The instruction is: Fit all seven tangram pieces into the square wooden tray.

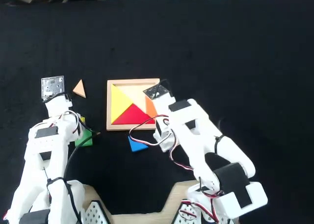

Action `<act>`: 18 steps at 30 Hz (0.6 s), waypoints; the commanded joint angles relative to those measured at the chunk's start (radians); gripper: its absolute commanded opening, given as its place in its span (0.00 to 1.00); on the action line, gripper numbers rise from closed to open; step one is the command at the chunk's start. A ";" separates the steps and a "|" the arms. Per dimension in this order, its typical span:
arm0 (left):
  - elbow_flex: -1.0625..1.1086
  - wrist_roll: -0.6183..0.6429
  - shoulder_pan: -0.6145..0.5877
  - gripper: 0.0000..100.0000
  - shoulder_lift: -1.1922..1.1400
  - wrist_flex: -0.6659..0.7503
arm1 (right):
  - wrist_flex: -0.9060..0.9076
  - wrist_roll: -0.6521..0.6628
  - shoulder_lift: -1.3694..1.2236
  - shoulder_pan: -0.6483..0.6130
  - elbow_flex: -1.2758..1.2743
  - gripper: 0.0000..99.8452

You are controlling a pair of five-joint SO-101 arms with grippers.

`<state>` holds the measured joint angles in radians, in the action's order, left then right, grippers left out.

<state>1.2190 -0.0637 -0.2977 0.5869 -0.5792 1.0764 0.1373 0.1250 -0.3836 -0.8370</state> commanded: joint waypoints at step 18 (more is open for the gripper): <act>-0.007 -0.006 0.013 0.19 0.011 0.014 | -0.064 0.040 0.012 0.098 0.088 0.20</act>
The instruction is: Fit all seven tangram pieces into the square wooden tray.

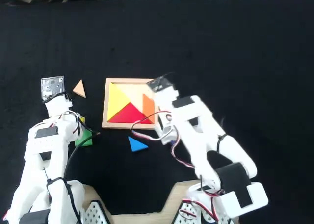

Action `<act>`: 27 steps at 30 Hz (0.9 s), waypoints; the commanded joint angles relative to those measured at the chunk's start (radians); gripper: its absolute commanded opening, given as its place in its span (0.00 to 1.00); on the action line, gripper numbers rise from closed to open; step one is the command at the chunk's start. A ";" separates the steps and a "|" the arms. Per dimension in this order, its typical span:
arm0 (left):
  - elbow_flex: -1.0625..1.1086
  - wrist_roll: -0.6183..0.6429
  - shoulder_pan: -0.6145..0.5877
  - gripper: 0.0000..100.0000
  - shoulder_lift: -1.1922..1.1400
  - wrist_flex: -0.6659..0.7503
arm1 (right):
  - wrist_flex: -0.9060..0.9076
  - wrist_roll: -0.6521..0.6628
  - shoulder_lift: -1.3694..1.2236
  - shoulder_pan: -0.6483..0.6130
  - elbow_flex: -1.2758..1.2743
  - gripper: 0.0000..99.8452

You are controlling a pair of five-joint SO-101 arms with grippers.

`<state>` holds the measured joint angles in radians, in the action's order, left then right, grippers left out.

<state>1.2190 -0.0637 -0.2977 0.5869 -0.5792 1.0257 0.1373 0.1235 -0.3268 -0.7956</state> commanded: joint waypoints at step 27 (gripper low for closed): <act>-0.007 -0.006 0.013 0.19 0.011 0.014 | -0.040 0.127 0.004 0.028 0.091 0.20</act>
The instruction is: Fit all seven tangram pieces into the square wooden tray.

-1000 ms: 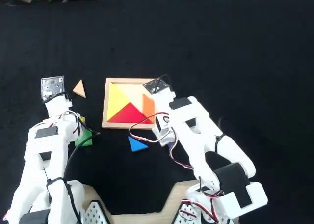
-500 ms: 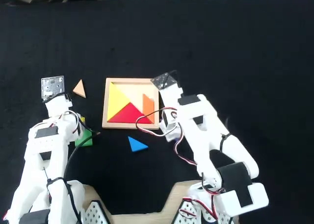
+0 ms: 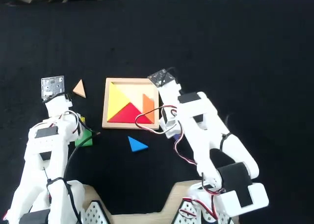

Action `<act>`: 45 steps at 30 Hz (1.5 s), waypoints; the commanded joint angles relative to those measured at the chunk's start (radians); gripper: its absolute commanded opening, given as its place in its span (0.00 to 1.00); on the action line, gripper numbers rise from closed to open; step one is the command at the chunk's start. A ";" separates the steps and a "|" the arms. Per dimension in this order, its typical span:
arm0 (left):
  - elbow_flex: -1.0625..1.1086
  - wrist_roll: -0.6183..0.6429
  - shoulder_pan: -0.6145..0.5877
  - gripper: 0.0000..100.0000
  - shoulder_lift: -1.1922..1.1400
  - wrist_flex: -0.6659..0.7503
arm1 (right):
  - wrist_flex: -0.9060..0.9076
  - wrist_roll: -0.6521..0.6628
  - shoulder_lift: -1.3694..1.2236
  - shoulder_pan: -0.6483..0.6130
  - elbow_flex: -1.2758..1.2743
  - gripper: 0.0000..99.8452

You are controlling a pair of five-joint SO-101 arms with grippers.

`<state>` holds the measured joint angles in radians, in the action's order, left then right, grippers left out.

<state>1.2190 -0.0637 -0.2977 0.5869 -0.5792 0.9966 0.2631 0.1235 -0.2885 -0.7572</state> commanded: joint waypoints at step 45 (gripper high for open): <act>-0.007 -0.005 0.012 0.19 0.011 0.014 | 0.026 0.034 -0.217 -0.011 0.154 0.26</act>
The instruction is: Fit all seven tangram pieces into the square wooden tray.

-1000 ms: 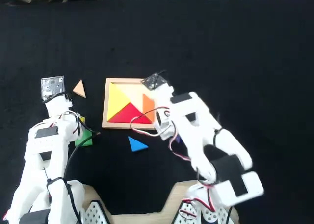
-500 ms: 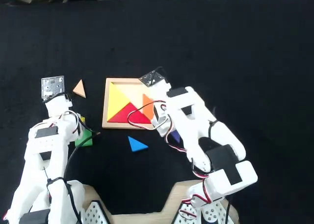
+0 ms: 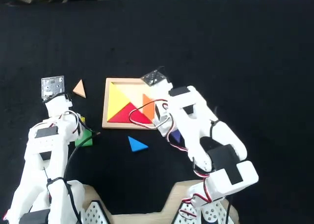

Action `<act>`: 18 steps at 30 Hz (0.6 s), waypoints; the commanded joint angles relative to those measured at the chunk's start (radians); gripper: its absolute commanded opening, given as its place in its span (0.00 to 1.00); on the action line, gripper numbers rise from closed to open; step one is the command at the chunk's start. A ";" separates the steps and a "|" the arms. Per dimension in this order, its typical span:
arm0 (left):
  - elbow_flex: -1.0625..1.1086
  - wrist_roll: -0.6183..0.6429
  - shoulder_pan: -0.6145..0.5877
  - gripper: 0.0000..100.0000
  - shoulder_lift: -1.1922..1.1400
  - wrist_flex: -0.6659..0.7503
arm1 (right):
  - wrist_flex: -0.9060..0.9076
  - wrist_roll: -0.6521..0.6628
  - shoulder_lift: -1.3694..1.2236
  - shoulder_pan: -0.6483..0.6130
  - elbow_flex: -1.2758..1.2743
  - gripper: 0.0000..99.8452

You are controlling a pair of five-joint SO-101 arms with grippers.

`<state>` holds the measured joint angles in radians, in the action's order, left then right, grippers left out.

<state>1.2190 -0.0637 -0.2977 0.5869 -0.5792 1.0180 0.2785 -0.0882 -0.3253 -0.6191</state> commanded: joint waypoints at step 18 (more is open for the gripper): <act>-0.007 -0.003 0.013 0.19 0.011 0.015 | 0.005 0.048 -0.007 0.025 0.016 0.20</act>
<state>1.2190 -0.0637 -0.2977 0.5869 -0.5792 1.0196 0.3199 -0.0882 -0.3099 -0.6191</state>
